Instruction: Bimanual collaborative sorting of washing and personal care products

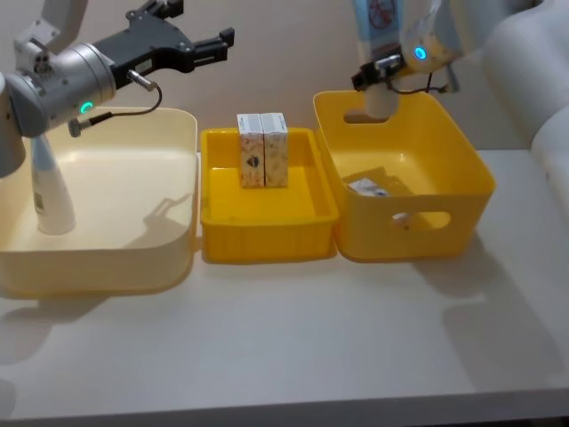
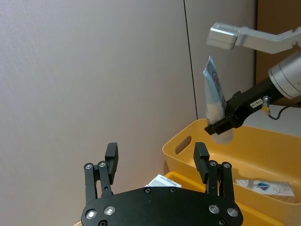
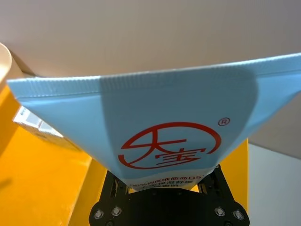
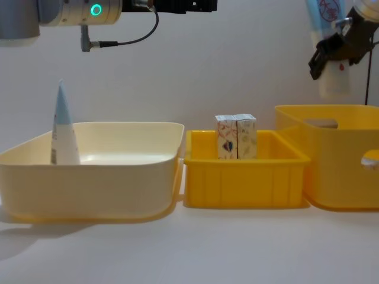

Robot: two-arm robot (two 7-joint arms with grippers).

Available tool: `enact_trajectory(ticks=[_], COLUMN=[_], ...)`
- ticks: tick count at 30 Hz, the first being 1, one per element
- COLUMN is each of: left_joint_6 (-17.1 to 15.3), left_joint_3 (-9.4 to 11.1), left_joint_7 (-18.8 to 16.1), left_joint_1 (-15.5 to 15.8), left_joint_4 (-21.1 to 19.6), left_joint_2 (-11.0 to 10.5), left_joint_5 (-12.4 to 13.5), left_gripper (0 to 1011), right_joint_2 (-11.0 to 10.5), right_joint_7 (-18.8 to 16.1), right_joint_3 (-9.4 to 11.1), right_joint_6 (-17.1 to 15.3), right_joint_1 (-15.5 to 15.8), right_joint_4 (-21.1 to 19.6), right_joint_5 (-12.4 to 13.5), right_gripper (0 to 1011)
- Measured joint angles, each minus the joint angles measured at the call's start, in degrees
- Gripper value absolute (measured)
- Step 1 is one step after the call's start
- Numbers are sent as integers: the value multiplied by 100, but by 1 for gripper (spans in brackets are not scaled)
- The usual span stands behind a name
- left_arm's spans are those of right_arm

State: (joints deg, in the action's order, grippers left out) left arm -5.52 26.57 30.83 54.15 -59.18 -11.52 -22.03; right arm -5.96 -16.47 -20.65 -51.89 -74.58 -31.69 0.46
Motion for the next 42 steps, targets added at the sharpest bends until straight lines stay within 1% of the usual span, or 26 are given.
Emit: enact_trajectory(ticks=[1,2,5,6,8,9,10,11,13,15,16,18,20,21,22,23,24,25,28,30,31,42], left_joint_6=[0,0,0,0,0,0,0,0,0,0,0,0,0,0,0,0,0,0,0,0,0,0], left_joint_3=[0,0,0,0,0,0,0,0,0,1,0,1,0,1,0,0,0,0,0,1,0,0], left_joint_7=[0,0,0,0,0,0,0,0,0,0,0,0,0,0,0,0,0,0,0,0,0,0], left_joint_1=[0,0,0,0,0,0,0,0,0,0,0,0,0,1,0,0,1,1,1,1,1,1], left_joint_4=[0,0,0,0,0,0,0,0,0,0,0,0,0,0,0,0,0,0,0,0,0,0], left_joint_2=[-1,-1,-1,-1,0,0,0,0,0,0,0,0,0,0,0,0,0,0,0,0,0,0], left_joint_5=[0,0,0,0,0,0,0,0,0,0,0,1,0,0,0,0,0,0,0,0,0,0], left_gripper=[1000,1000,1000,1000,1000,1000,1000,1000,999,1000,1000,1000,999,1000,1000,1000,1000,1000,1000,1000,1000,1000], right_joint_2=[5,28,51,68,79,92,97,105,108,125,128,137,140,145,147,149,151,154,159,161,164,170], right_joint_7=[-52,-162,-317,-394,-473,-534,-564,-616,-646,-724,-745,-795,-822,-849,-855,-870,-880,-897,-928,-939,-947,-995], right_joint_3=[-30,-93,-161,-203,-237,-273,-283,-313,-325,-369,-376,-400,-413,-424,-429,-434,-438,-448,-463,-471,-476,-499], right_joint_6=[1,11,37,51,65,77,84,91,95,113,116,128,131,133,135,137,139,145,153,155,157,166], right_joint_1=[-90,-280,-491,-631,-736,-848,-875,-965,-1002,-1136,-1164,-1239,-1280,-1319,-1334,-1354,-1369,-1397,-1441,-1462,-1478,-1553], right_joint_4=[156,483,848,1094,1276,1463,1516,1674,1739,1968,2017,2143,2221,2287,2310,2341,2366,2417,2498,2528,2556,2692], right_joint_5=[-11,-32,-60,-75,-91,-101,-106,-115,-121,-134,-137,-145,-152,-157,-159,-161,-163,-167,-173,-174,-176,-183], right_gripper=[604,604,604,604,604,604,604,604,604,604,604,637,707,724,767,781,830,830,936,965,1001,1001])
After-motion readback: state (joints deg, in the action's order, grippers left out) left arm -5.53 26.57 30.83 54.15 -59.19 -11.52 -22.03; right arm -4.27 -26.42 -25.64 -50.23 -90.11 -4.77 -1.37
